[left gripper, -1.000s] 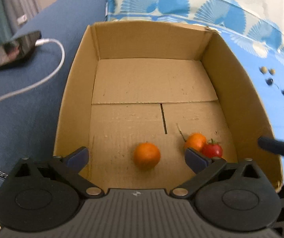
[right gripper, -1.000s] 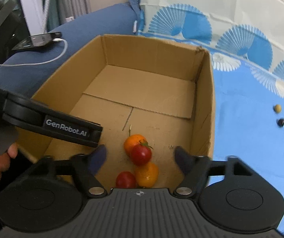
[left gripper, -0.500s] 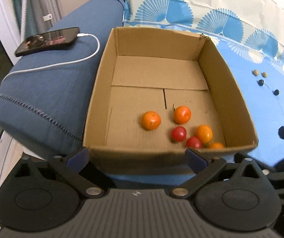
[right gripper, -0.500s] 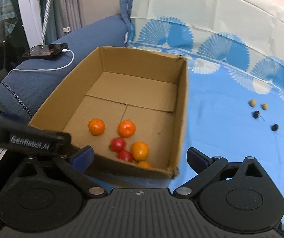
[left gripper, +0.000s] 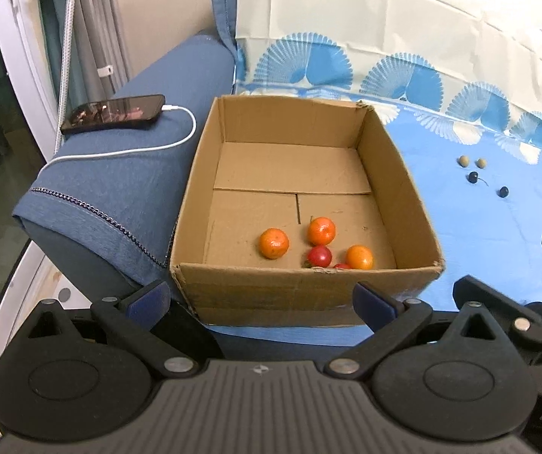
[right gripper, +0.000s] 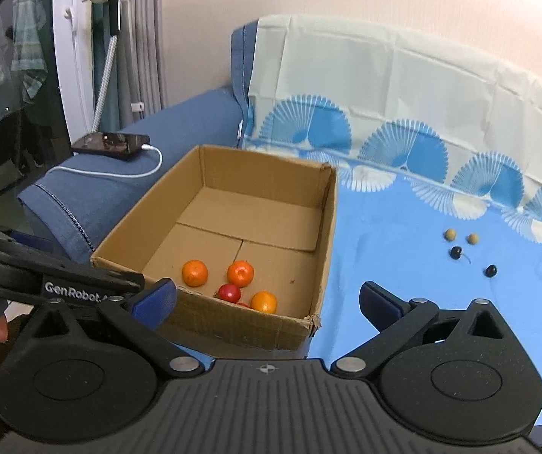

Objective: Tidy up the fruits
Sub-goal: 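Move both tools away from the box toward the dark berries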

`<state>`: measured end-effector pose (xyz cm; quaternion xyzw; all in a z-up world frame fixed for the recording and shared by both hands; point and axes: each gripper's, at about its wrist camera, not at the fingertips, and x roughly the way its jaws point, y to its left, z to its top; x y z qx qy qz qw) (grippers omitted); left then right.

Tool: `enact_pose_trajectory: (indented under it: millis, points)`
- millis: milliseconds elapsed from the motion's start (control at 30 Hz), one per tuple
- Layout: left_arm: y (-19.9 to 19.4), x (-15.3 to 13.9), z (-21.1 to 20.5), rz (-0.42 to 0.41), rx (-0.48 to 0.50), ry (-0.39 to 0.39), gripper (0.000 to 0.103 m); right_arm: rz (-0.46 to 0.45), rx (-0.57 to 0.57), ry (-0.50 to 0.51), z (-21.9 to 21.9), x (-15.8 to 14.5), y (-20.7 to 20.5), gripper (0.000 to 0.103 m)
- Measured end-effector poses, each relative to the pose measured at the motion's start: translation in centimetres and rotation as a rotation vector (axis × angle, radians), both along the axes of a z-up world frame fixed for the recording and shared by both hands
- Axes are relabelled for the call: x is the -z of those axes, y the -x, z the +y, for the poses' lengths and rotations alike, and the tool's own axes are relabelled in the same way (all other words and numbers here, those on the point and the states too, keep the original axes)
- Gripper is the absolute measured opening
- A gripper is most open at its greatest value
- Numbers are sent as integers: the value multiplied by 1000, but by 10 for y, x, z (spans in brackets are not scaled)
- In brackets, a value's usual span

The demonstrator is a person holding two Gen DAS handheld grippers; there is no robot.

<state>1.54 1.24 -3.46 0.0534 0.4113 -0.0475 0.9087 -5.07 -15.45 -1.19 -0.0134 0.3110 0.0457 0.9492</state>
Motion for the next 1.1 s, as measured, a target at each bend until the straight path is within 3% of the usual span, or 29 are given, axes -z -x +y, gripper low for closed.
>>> enact_pose_trajectory:
  millis: [600, 1100]
  points:
    - [28, -20, -4, -73, 15, -11, 103, -79, 21, -31, -5, -15, 31, 102]
    - [26, -15, -5, -61, 18, -8, 103, -61, 24, -38, -5, -10, 30, 102]
